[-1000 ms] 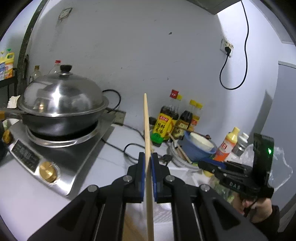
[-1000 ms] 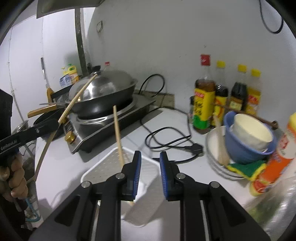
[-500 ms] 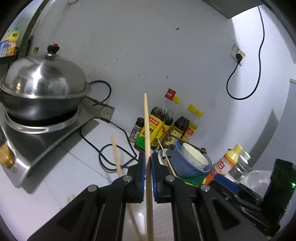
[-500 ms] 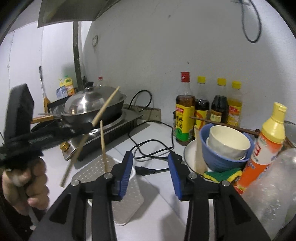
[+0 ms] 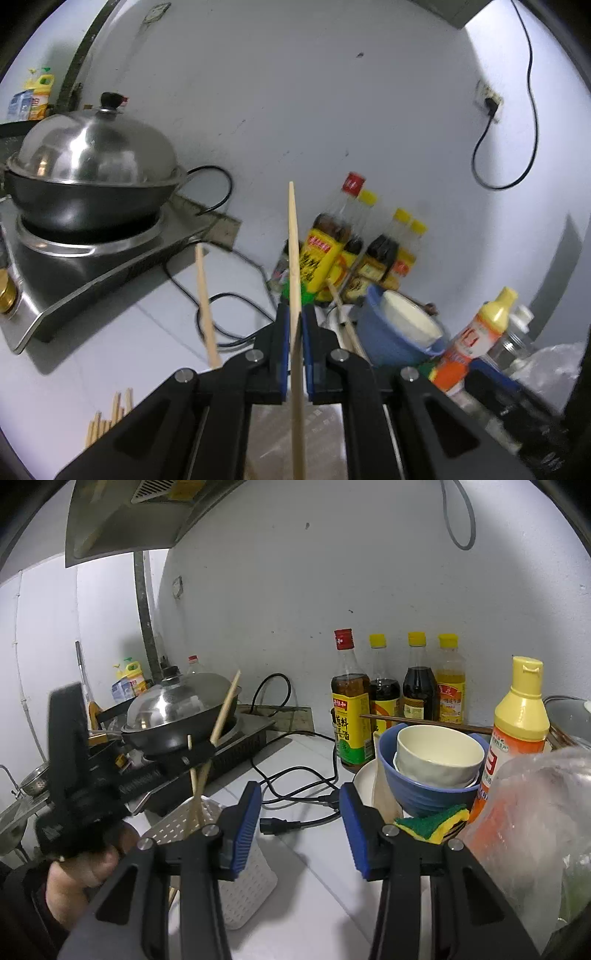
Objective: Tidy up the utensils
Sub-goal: 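Lower the chopstick into the white holder and open the right gripper, then withdraw the right gripper from the holder back toward the chopsticks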
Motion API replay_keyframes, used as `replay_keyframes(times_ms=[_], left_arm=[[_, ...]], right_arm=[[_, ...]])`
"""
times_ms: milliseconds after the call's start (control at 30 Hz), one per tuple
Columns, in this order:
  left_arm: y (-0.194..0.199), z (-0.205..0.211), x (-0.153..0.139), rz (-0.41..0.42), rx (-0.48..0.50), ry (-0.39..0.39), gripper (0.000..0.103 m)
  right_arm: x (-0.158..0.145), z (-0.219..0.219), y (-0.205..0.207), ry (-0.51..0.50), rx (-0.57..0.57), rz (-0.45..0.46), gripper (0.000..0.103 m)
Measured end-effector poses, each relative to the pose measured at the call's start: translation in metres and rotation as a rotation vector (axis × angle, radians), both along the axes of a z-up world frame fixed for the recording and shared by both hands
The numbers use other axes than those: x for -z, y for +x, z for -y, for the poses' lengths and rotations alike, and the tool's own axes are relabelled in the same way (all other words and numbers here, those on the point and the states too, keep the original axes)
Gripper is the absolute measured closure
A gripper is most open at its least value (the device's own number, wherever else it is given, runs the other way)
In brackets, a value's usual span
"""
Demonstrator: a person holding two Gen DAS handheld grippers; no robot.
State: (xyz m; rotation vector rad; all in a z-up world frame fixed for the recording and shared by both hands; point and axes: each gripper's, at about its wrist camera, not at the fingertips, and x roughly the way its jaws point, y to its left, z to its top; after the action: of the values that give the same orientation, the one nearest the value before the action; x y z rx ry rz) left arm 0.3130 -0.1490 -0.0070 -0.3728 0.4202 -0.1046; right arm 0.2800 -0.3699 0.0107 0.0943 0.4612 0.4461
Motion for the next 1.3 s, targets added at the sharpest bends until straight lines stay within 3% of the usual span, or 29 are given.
replay_keyframes(times_ms=[133,167,200,267,867,1300], left_arm=[[-0.002,0.002,0.003,-0.039,-0.004,0.056,0.096],[-0.004,0.003,0.003,-0.047,0.003,0.073,0.087],[-0.006,0.003,0.003,-0.051,0.008,0.082,0.068],[-0.011,0.0,0.004,-0.053,0.013,0.08,0.053],[-0.064,-0.061,-0.02,-0.02,0.007,0.04,0.051],[-0.105,-0.116,-0.018,-0.004,-0.013,0.001,0.045]], right_arm=[[-0.002,0.0,-0.003,0.002,0.0,0.005,0.06],[-0.002,0.0,-0.003,0.002,-0.002,0.004,0.059],[-0.003,-0.001,-0.004,0.001,-0.004,0.004,0.058],[-0.004,-0.003,-0.006,-0.003,-0.005,0.007,0.056],[-0.026,-0.036,-0.029,-0.078,0.026,0.026,0.056],[-0.032,-0.093,-0.054,-0.148,-0.012,0.023,0.055]])
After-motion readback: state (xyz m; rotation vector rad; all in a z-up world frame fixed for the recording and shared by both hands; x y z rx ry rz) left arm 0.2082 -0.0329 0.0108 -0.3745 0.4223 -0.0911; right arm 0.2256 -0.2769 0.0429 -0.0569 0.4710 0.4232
